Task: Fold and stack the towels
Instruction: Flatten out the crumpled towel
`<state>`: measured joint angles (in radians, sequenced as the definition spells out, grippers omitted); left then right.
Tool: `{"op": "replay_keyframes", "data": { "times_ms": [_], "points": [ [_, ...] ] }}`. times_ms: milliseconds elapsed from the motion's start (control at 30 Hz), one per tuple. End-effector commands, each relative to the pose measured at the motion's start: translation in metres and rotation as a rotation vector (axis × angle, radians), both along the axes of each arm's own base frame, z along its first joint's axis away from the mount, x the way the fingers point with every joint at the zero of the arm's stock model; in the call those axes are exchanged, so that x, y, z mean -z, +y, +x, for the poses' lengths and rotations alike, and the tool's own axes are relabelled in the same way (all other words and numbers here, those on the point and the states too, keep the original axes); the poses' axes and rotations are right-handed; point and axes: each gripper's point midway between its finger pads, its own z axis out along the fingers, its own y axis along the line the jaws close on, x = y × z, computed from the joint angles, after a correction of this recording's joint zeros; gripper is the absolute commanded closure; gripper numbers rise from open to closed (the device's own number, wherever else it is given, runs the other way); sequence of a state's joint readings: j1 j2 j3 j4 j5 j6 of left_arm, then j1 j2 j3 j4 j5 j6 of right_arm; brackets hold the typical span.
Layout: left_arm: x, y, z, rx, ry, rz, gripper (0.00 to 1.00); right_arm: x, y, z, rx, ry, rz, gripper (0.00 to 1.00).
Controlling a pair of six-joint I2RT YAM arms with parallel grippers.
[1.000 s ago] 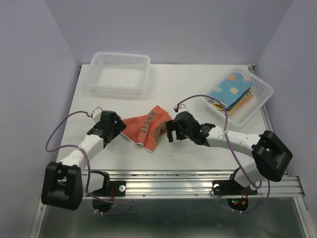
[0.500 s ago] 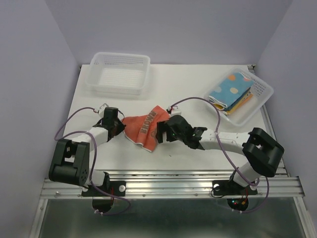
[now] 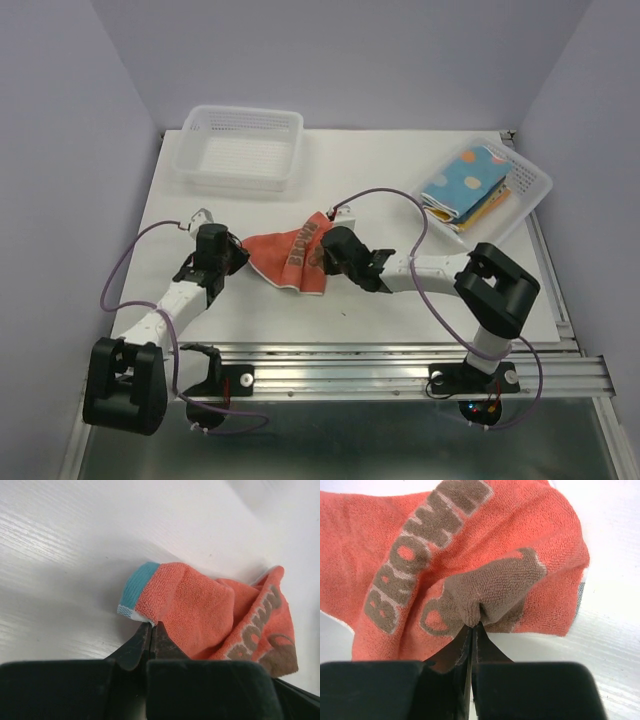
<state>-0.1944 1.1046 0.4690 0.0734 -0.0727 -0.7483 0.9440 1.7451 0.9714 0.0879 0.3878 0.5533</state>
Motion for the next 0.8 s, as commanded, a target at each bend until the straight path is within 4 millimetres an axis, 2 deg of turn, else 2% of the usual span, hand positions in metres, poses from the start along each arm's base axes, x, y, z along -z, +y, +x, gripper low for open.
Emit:
{"op": "replay_keyframes", "data": {
  "times_ms": [0, 100, 167, 200, 233, 300, 333, 433, 500, 533, 567, 600, 633, 667, 700, 733, 767],
  "points": [
    [-0.015, -0.004, -0.005, 0.032, -0.064, -0.021, 1.00, -0.049, 0.019, 0.026, 0.012, -0.137, 0.078, 0.99],
    [-0.028, -0.008, -0.007, 0.054, -0.103, -0.042, 1.00, -0.060, 0.016, 0.024, -0.010, -0.156, 0.062, 0.99],
    [-0.043, -0.010, -0.006, 0.065, -0.149, -0.054, 1.00, -0.079, 0.012, 0.021, -0.034, -0.193, 0.070, 0.99],
    [-0.050, -0.018, -0.007, 0.101, -0.163, -0.080, 1.00, -0.085, 0.010, 0.020, -0.043, -0.203, 0.072, 0.99],
    [-0.058, -0.020, -0.007, 0.113, -0.184, -0.091, 1.00, -0.102, 0.009, 0.017, -0.066, -0.235, 0.077, 0.99],
    [-0.088, -0.029, -0.005, 0.155, -0.256, -0.127, 1.00, -0.117, 0.002, 0.016, -0.075, -0.257, 0.057, 0.99],
    [-0.113, -0.032, -0.003, 0.171, -0.315, -0.142, 1.00, -0.140, -0.004, 0.018, -0.066, -0.302, 0.056, 0.99],
    [-0.158, -0.038, -0.001, 0.200, -0.416, -0.164, 1.00, -0.171, -0.022, 0.021, -0.027, -0.366, 0.011, 0.99],
    [-0.222, -0.042, -0.002, 0.228, -0.542, -0.178, 1.00, -0.221, -0.036, 0.025, -0.003, -0.456, -0.012, 0.99],
    [-0.237, -0.044, -0.003, 0.236, -0.576, -0.182, 1.00, -0.222, -0.042, 0.024, -0.002, -0.462, -0.041, 0.99],
    [-0.253, -0.046, -0.005, 0.251, -0.607, -0.188, 1.00, -0.236, -0.044, 0.023, -0.002, -0.481, -0.042, 0.99],
    [-0.265, -0.049, -0.006, 0.263, -0.631, -0.191, 1.00, -0.261, -0.047, 0.023, 0.005, -0.513, -0.034, 0.99],
    [-0.281, -0.049, -0.007, 0.264, -0.665, -0.186, 1.00, -0.274, -0.048, 0.024, 0.001, -0.537, -0.037, 0.99],
    [-0.309, -0.046, -0.007, 0.256, -0.725, -0.169, 1.00, -0.305, -0.050, 0.025, -0.006, -0.589, -0.043, 0.99],
    [-0.322, -0.044, -0.006, 0.246, -0.750, -0.161, 1.00, -0.315, -0.053, 0.028, -0.006, -0.619, -0.087, 0.99],
    [-0.345, -0.042, -0.005, 0.241, -0.789, -0.154, 1.00, -0.328, -0.054, 0.031, 0.000, -0.642, -0.092, 0.99],
    [-0.353, -0.042, -0.006, 0.240, -0.797, -0.153, 1.00, -0.345, -0.054, 0.031, 0.001, -0.671, -0.089, 0.99]
  ]
}}
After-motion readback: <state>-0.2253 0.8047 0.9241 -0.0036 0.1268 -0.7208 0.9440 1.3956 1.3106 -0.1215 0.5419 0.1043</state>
